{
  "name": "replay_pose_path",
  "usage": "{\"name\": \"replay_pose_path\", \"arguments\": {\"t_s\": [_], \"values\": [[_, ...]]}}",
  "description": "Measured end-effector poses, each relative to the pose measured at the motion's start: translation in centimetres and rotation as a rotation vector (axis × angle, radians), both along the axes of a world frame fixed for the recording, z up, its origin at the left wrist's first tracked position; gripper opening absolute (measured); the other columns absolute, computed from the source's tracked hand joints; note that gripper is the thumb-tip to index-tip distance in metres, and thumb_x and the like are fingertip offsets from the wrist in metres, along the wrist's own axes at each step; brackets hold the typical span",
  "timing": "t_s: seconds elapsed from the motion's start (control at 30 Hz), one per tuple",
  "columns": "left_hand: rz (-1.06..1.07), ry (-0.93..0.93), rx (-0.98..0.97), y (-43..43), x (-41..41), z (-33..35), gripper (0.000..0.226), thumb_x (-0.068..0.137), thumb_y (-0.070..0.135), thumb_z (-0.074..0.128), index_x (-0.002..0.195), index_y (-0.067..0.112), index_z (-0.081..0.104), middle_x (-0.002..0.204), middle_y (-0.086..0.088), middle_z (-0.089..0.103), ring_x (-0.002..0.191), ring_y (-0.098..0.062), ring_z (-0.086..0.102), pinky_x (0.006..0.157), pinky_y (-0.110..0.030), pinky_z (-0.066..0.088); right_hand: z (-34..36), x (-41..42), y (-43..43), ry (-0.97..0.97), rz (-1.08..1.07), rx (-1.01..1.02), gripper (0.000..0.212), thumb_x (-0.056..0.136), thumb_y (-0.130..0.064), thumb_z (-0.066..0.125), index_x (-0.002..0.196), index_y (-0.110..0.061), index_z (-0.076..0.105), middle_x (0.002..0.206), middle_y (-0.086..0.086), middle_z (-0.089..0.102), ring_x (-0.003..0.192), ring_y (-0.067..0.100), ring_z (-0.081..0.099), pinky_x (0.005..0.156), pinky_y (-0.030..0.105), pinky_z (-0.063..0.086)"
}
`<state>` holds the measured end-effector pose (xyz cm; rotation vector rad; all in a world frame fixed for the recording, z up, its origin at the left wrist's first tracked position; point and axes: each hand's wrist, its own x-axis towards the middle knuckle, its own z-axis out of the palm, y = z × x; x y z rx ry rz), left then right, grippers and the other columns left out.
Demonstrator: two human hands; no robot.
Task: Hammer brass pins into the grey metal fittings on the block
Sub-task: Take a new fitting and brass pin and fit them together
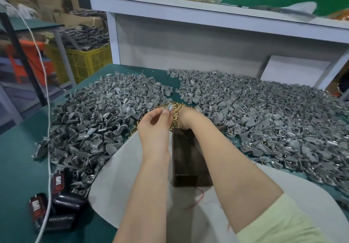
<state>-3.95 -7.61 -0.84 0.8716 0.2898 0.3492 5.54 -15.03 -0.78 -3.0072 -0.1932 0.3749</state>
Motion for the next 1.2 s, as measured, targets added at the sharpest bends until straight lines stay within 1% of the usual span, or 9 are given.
{"name": "replay_pose_path", "arguments": {"t_s": [0.07, 0.17, 0.27, 0.53, 0.77, 0.9, 1.07, 1.13, 1.2], "values": [[0.008, 0.011, 0.045, 0.1, 0.0, -0.1, 0.009, 0.091, -0.003, 0.056, 0.093, 0.004, 0.06, 0.088, -0.007, 0.063, 0.082, -0.011, 0.063, 0.072, -0.012, 0.054, -0.1, 0.3, 0.2, 0.013, -0.007, -0.055, 0.033, 0.092, -0.012, 0.052, 0.124, -0.003, 0.055, 0.131, 0.018, 0.053, 0.119, 0.033, 0.052, 0.093, 0.038, 0.043], [0.029, 0.053, 0.198, 0.2, 0.1, -0.6, 0.014, 0.092, 0.005, 0.059, 0.086, 0.018, 0.061, 0.088, 0.001, 0.063, 0.08, -0.006, 0.059, 0.068, -0.013, 0.049, -0.3, 1.1, 0.6, 0.038, -0.019, -0.132, 0.034, 0.09, -0.011, 0.051, 0.123, -0.001, 0.056, 0.132, 0.018, 0.052, 0.116, 0.031, 0.054, 0.092, 0.034, 0.045], [0.034, 0.053, 0.288, 0.4, 0.1, -0.8, 0.017, 0.091, 0.009, 0.061, 0.082, 0.024, 0.061, 0.085, 0.006, 0.063, 0.076, -0.001, 0.057, 0.061, -0.009, 0.045, -0.4, 1.5, 0.6, 0.025, -0.02, -0.143, 0.034, 0.09, -0.012, 0.051, 0.122, -0.002, 0.056, 0.131, 0.016, 0.053, 0.114, 0.03, 0.055, 0.091, 0.033, 0.046], [0.031, 0.057, 0.469, 0.0, 0.4, -1.4, 0.016, 0.089, 0.011, 0.064, 0.079, 0.023, 0.062, 0.082, 0.004, 0.063, 0.079, -0.008, 0.056, 0.072, -0.017, 0.042, -0.7, 1.6, -0.9, -0.022, -0.053, -0.173, 0.03, 0.089, -0.012, 0.052, 0.117, -0.002, 0.058, 0.123, 0.015, 0.058, 0.109, 0.029, 0.058, 0.085, 0.03, 0.046], [0.05, 0.075, 0.443, 0.2, 0.5, -1.6, 0.019, 0.089, 0.011, 0.063, 0.076, 0.025, 0.061, 0.089, 0.0, 0.066, 0.085, -0.011, 0.058, 0.076, -0.02, 0.042, -0.7, 1.8, -0.7, -0.001, -0.021, -0.171, 0.032, 0.089, -0.015, 0.055, 0.119, -0.002, 0.058, 0.127, 0.015, 0.056, 0.11, 0.029, 0.057, 0.084, 0.03, 0.047], [0.062, 0.087, 0.416, 0.4, 0.6, -1.6, 0.017, 0.089, 0.011, 0.062, 0.078, 0.024, 0.062, 0.091, -0.003, 0.065, 0.084, -0.012, 0.057, 0.077, -0.022, 0.042, -1.1, 1.8, -1.2, -0.027, -0.043, -0.03, 0.032, 0.093, -0.014, 0.052, 0.121, -0.001, 0.057, 0.129, 0.016, 0.055, 0.115, 0.029, 0.055, 0.091, 0.03, 0.045], [0.114, 0.084, 0.395, 0.6, 0.5, -1.4, 0.018, 0.09, 0.012, 0.061, 0.079, 0.026, 0.06, 0.088, 0.002, 0.064, 0.083, -0.009, 0.057, 0.077, -0.02, 0.043, -0.8, 1.4, -1.4, -0.126, -0.054, 0.094, 0.038, 0.086, -0.027, 0.068, 0.118, -0.007, 0.063, 0.122, 0.01, 0.061, 0.114, 0.026, 0.056, 0.095, 0.031, 0.046], [0.114, 0.084, 0.393, 0.6, 0.4, -1.3, 0.018, 0.09, 0.012, 0.061, 0.079, 0.026, 0.06, 0.088, 0.003, 0.064, 0.081, -0.008, 0.057, 0.078, -0.021, 0.043, -0.8, 1.3, -0.9, -0.119, -0.029, 0.06, 0.041, 0.084, -0.03, 0.069, 0.118, -0.009, 0.063, 0.124, 0.008, 0.06, 0.115, 0.025, 0.056, 0.093, 0.027, 0.045], [0.107, 0.09, 0.388, 0.6, 0.3, -1.3, 0.017, 0.09, 0.012, 0.061, 0.08, 0.026, 0.06, 0.089, 0.003, 0.064, 0.081, -0.006, 0.058, 0.078, -0.022, 0.044, -1.1, 1.7, 0.0, -0.097, -0.032, 0.026, 0.035, 0.086, -0.023, 0.066, 0.117, -0.007, 0.063, 0.122, 0.009, 0.061, 0.11, 0.026, 0.058, 0.087, 0.026, 0.045]]}}
